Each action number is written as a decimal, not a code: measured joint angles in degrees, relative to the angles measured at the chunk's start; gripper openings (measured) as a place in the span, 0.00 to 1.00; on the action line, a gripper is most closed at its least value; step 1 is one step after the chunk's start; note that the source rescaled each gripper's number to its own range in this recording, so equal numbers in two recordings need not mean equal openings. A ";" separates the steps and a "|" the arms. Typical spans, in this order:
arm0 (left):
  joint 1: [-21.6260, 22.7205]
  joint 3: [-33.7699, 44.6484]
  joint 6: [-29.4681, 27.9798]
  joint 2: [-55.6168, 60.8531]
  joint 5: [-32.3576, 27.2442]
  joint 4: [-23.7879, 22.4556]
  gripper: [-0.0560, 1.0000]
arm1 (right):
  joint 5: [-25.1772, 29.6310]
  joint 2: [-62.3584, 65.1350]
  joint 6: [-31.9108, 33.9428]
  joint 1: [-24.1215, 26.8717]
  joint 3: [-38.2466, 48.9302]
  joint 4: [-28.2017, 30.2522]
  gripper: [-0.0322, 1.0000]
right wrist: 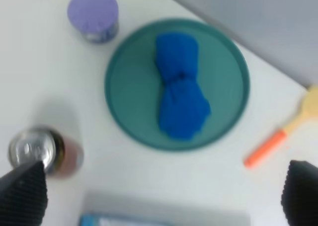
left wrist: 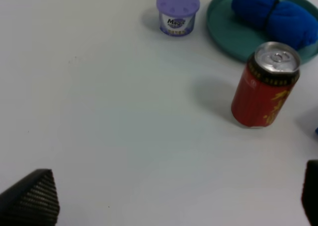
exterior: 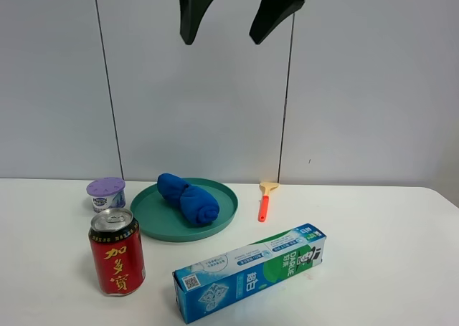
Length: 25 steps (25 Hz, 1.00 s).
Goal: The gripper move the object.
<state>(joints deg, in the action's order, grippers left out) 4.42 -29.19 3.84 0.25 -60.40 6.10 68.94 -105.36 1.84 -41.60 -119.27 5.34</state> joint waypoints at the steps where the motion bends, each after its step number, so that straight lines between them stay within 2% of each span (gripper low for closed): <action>1: 0.00 0.00 0.00 0.00 0.00 0.00 1.00 | 0.22 0.89 0.00 0.00 0.00 0.86 0.91; 7: 0.00 0.00 0.00 0.00 0.00 0.00 1.00 | 0.84 8.08 -0.34 0.00 3.59 7.41 0.90; 16: 0.00 0.00 0.00 0.00 0.00 0.00 1.00 | 1.13 22.90 7.97 0.00 11.55 25.07 0.90; 25: 0.00 0.00 0.00 0.00 0.00 0.00 1.00 | 1.13 39.94 12.09 0.00 23.58 31.61 0.90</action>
<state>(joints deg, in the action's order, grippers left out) 4.42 -29.19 3.84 0.25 -60.40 6.10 70.08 -65.42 13.94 -41.60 -95.70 36.94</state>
